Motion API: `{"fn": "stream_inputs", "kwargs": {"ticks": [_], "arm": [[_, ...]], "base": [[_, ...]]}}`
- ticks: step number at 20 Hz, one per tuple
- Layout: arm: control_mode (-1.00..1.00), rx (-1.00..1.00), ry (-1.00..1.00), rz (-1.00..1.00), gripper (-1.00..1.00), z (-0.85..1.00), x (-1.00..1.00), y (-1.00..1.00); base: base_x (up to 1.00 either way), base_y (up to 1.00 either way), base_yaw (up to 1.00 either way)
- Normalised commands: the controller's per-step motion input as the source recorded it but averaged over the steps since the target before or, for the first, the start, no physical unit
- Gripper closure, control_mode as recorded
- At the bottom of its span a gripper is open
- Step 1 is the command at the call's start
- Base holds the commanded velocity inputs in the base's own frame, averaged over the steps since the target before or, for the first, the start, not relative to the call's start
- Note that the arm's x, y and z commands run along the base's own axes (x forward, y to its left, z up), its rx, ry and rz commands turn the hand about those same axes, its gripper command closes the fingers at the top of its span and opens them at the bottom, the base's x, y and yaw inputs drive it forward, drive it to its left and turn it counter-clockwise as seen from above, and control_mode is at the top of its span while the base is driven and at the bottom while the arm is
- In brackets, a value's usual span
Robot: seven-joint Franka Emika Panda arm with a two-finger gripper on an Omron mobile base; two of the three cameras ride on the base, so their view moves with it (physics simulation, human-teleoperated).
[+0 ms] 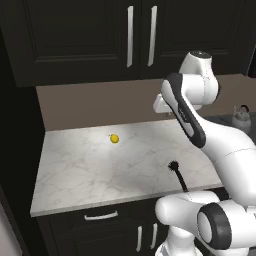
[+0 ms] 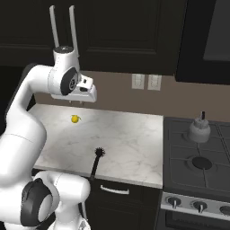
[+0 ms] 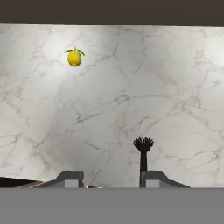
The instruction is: Pick the pan from the cabinet and place it on the stove. Then turn on the stove burner for the pan.
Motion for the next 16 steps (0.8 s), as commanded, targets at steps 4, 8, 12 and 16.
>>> {"fn": "stream_inputs", "kwargs": {"ticks": [4, 8, 12, 16], "arm": [[-1.00, 0.00, 0.00, 0.00, -1.00, 0.00, -0.09, 0.00], [-1.00, -0.01, -0.08, 0.00, -1.00, 0.01, -0.21, 0.04], [-1.00, -0.02, -0.38, 0.00, -1.00, 0.06, -0.37, 0.02], [-1.00, -0.05, -0.44, 0.00, -1.00, 0.13, -0.29, 0.00]], "base": [[0.00, 0.00, 0.00], [0.00, 0.00, 0.00], [0.00, 0.00, 0.00], [0.00, 0.00, 0.00]]}}
